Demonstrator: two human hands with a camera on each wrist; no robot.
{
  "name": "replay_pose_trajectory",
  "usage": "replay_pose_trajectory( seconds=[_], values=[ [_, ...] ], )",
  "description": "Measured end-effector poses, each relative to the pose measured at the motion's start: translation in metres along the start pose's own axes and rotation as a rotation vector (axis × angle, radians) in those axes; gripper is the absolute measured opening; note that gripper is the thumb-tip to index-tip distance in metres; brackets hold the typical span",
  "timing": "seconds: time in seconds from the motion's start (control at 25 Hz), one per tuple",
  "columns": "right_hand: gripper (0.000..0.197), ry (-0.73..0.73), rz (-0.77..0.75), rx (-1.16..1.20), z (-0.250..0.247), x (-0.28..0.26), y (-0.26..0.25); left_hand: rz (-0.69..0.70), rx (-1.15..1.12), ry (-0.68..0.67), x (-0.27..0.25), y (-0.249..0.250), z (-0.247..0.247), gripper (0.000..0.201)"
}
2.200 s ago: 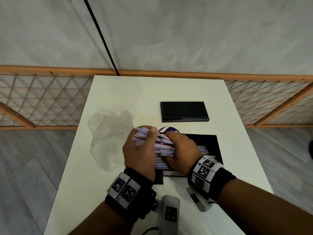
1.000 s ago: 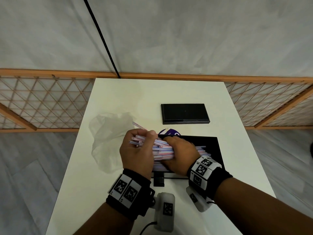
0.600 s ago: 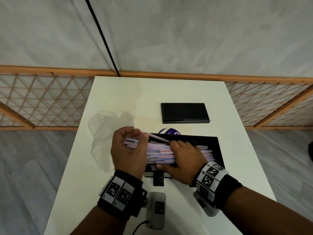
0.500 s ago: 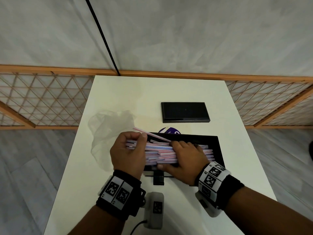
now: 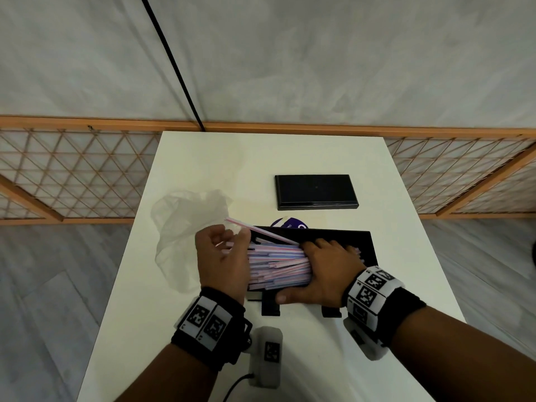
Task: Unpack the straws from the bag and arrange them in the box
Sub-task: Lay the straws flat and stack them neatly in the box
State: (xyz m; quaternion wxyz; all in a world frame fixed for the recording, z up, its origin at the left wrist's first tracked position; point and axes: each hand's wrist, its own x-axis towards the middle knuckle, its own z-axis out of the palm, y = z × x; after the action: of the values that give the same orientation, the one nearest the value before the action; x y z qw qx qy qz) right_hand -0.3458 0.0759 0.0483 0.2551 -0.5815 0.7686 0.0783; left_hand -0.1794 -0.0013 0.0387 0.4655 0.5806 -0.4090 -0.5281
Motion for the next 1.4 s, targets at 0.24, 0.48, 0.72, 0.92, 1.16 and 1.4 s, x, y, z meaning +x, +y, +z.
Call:
replay_pose_trajectory(
  seconds=[0.24,0.48,0.72,0.92,1.16,1.4],
  values=[
    [0.124,-0.074,-0.002,-0.019,-0.006,0.008,-0.002,-0.054,0.046,-0.118,0.005,-0.001,0.002,0.033],
    [0.108,-0.087,-0.036,-0.048,-0.003,0.006,-0.002,0.137,0.275,-0.028,0.003,0.011,-0.011,0.045],
    [0.102,-0.098,-0.030,0.020,0.003,0.008,0.001,0.093,0.432,-0.350,-0.014,0.060,0.007,0.007],
    [0.100,-0.059,-0.047,0.016,0.005,0.004,0.003,-0.250,0.500,-0.430,-0.015,0.063,0.045,0.013],
    [0.105,-0.026,-0.089,0.045,0.008,0.001,0.013,-0.201,0.996,-0.483,-0.008,0.056,0.064,0.018],
    [0.106,-0.013,-0.098,0.082,0.006,-0.004,0.019,-0.017,1.115,-0.489,-0.007,0.056,0.058,0.023]
  ],
)
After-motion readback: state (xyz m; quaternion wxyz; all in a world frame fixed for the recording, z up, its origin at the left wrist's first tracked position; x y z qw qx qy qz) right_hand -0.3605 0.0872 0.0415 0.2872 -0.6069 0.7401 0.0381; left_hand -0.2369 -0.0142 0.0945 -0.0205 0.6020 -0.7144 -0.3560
